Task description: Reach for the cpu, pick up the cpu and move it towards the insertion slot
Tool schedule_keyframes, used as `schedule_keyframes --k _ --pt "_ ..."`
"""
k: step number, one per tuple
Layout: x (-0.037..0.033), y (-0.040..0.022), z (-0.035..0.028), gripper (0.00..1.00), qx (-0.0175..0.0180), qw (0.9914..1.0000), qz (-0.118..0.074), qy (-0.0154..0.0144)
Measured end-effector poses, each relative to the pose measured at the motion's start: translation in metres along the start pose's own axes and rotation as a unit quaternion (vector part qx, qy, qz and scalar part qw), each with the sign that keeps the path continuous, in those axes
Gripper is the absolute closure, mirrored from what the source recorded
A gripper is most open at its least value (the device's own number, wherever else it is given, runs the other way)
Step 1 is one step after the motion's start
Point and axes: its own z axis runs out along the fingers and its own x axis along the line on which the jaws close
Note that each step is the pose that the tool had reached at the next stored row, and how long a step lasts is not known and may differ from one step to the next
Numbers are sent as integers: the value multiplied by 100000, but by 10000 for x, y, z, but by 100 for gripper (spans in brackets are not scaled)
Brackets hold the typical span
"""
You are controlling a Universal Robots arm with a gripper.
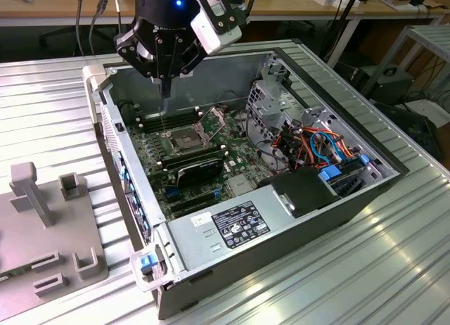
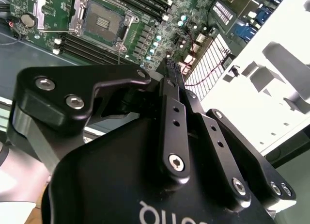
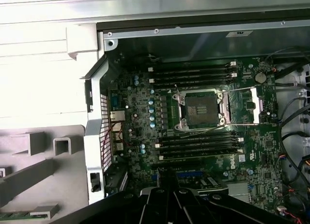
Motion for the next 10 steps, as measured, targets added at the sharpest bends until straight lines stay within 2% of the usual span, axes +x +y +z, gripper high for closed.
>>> schedule_keyframes --k 10 --pt "39 -3 8 89 8 100000 1 74"
